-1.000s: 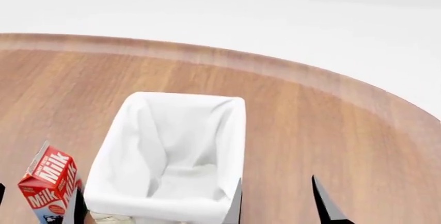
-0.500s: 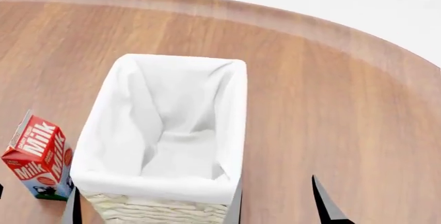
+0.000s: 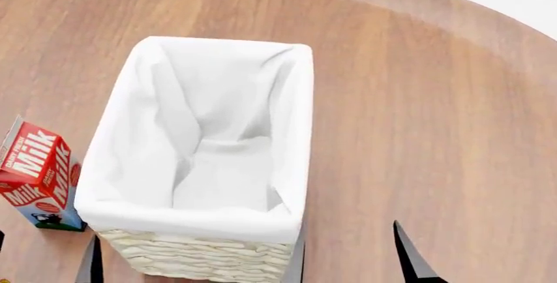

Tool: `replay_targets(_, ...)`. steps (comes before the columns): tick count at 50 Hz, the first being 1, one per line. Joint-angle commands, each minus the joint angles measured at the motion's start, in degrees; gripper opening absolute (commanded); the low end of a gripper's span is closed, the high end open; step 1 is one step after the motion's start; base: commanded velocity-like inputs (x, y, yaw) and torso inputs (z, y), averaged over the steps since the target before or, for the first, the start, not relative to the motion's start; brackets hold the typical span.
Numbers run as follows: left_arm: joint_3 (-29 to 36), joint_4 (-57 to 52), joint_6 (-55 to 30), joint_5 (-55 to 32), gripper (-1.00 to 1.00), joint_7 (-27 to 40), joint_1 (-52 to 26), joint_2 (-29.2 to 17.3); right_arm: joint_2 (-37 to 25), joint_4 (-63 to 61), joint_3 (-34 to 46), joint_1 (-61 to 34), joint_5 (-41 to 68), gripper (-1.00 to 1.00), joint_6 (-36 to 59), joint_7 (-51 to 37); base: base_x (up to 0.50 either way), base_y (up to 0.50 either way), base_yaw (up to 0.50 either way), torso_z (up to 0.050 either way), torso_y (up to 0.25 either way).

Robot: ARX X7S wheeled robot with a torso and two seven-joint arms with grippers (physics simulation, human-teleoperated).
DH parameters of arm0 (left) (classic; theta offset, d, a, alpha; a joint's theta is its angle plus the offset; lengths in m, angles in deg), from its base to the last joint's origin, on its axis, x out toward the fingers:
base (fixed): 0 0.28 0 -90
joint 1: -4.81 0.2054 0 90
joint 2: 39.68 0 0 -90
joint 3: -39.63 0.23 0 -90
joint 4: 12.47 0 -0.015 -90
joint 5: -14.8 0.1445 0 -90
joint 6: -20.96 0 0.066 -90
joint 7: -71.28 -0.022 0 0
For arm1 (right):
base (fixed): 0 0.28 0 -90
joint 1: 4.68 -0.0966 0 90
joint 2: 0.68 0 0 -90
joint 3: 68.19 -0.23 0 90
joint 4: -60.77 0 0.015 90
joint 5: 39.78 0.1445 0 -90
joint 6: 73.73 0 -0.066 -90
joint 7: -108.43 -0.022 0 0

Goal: Pick up the tomato sauce, and put it in the basket.

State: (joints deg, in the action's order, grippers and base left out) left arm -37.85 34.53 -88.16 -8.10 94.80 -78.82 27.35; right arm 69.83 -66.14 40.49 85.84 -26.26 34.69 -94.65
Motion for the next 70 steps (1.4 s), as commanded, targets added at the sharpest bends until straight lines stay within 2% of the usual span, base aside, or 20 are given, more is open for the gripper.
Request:
replay_targets(1, -3.01, -3.67, -2.22, -3.14, 1.0, -1.49, -1.42, -0.48, 0.88, -0.61, -0.97, 0.05, -1.59, 1.0, -0.13, 1.36, 0.0, 0.0, 0.0, 0.0, 0.0)
replay_targets(11, -5.86, -8.74, -6.23, -4.75, 1.0, -1.41, -0.12, -6.48, 0.87, -0.28, -0.43, -0.14, -1.74, 1.0, -0.03, 1.16, 0.0, 0.0, 0.0, 0.0, 0.0)
replay_targets(12, -5.41, -8.71, -5.45, -2.72, 1.0, -1.5, 0.37, -7.06, 0.83, -0.36, -0.4, -0.13, -1.72, 1.0, 0.0, 1.16, 0.0, 0.0, 0.0, 0.0, 0.0)
replay_targets(19, -7.51, -8.26, -2.06, -2.77, 1.0, -4.27, 4.74, -10.03, 0.7, -0.29, -0.39, -0.16, -1.51, 1.0, -0.18, 1.11, 0.0, 0.0, 0.0, 0.0, 0.0)
replay_targets(20, -8.33, -7.14, -1.86, -5.63, 1.0, -5.9, 5.33, -10.6, 0.7, -0.33, -0.39, -0.19, -1.44, 1.0, -0.08, 1.08, 0.0, 0.0, 0.0, 0.0, 0.0)
replay_targets(22, -8.18, -6.64, -0.58, -3.57, 1.0, -6.66, 6.31, -11.47, 0.66, -0.46, -0.4, -0.21, -1.37, 1.0, 0.06, 1.0, 0.0, 0.0, 0.0, 0.0, 0.0)
replay_targets(23, -9.32, -6.12, -0.81, -6.01, 1.0, -7.54, 6.69, -12.15, 0.61, -0.36, -0.42, -0.21, -1.39, 1.0, -0.08, 1.03, 0.0, 0.0, 0.0, 0.0, 0.0)
replay_targets(39, -11.96, -4.68, -2.39, 0.46, 1.0, -9.08, 9.62, -20.51, 0.44, 0.0, -0.23, -0.47, -0.98, 1.0, -0.07, 0.91, 0.0, 0.0, 0.0, 0.0, 0.0)
replay_targets(55, -6.79, -1.6, -6.69, 6.64, 1.0, -10.71, 9.05, -25.14, 0.18, 0.62, 0.19, -0.64, -0.53, 1.0, -0.65, 1.2, 0.0, 0.0, 0.0, 0.0, 0.0)
replay_targets(70, -5.76, 2.11, -10.02, 4.48, 1.0, -12.52, 8.63, -25.63, 0.05, 0.74, 0.65, -0.85, -0.54, 1.0, -0.74, 0.98, 0.0, 0.0, 0.0, 0.0, 0.0)
